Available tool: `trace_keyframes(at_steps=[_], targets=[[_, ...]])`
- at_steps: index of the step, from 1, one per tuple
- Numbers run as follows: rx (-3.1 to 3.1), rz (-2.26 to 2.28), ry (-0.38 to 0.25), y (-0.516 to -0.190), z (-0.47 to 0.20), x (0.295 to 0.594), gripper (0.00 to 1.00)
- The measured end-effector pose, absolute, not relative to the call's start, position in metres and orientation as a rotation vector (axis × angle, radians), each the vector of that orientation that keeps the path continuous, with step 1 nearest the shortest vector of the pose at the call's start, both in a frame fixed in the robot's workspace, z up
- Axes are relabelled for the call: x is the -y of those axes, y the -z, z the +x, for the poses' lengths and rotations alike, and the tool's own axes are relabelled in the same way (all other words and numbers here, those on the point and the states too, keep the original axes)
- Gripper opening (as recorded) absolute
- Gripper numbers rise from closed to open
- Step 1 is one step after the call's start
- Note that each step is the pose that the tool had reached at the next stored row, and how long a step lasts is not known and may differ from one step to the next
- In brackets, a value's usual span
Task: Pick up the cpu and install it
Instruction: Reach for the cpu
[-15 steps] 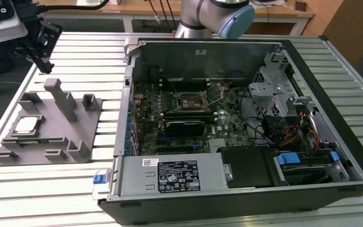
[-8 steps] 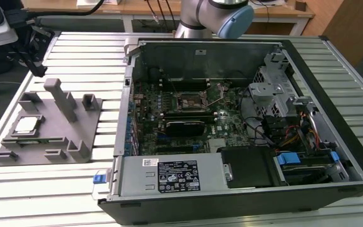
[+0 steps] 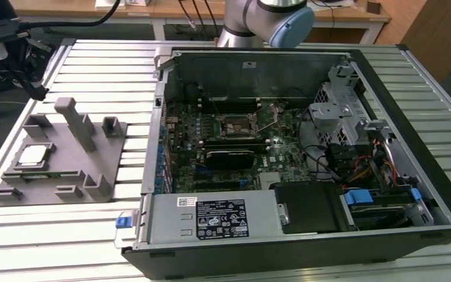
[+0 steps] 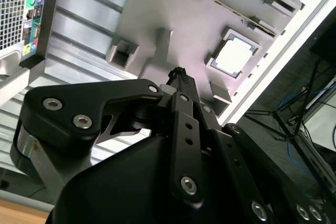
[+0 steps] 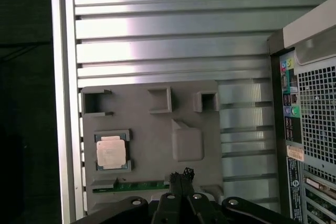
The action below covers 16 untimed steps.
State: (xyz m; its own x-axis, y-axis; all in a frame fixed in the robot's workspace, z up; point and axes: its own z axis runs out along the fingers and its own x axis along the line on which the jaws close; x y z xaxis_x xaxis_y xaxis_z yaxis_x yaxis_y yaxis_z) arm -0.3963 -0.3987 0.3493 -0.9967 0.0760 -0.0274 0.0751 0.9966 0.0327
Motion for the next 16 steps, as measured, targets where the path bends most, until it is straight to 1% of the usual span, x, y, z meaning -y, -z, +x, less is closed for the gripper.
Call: trace_keyframes(at_steps=[16], targets=[[-3.110,0.117,-0.038,-0.327,-0.427,0.399,0.11]])
